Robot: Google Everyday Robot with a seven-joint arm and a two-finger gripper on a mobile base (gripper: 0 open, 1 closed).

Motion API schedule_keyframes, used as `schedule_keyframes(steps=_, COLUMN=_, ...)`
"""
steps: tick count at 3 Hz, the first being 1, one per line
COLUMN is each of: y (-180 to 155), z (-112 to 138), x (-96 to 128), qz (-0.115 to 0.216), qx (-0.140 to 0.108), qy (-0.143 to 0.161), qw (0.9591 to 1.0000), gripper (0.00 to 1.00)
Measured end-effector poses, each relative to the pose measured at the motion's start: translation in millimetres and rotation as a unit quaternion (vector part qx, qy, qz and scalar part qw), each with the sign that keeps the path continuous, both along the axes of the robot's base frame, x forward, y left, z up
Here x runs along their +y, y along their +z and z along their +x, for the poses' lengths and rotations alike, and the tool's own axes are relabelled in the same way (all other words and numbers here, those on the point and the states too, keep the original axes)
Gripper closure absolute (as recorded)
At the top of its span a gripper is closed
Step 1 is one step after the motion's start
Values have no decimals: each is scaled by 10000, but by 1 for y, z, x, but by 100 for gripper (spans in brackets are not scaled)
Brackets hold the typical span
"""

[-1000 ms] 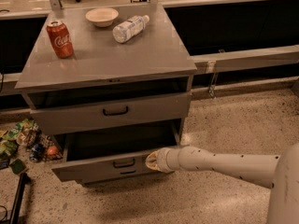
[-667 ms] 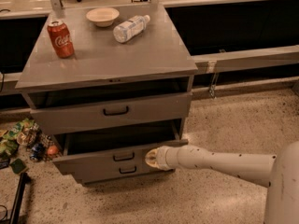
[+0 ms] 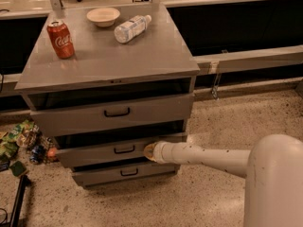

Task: Close middle drawer

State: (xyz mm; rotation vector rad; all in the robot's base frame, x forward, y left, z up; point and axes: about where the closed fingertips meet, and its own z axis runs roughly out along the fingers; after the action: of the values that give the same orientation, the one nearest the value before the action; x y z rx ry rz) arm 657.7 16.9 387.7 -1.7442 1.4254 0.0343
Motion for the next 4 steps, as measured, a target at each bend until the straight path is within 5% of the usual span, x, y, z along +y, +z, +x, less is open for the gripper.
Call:
schedule_keyframes(steps=1, y=0, z=3, x=1, qz=3, qx=-13, qy=-17, qw=10000, gripper=100)
schedule_keyframes(steps=2, y=-2, z=-10, x=-3, qz=135, qx=323, qy=122, qw=9993, gripper=100)
schedule_keyframes(steps=3, y=21, z=-39, x=-17, qz=422, qx=862, qy=227, qw=9951, gripper=100)
schedule_keyframes(steps=4, y=51, z=-52, x=-14, qz=989, qx=1258, qy=386, qw=9864, gripper=100)
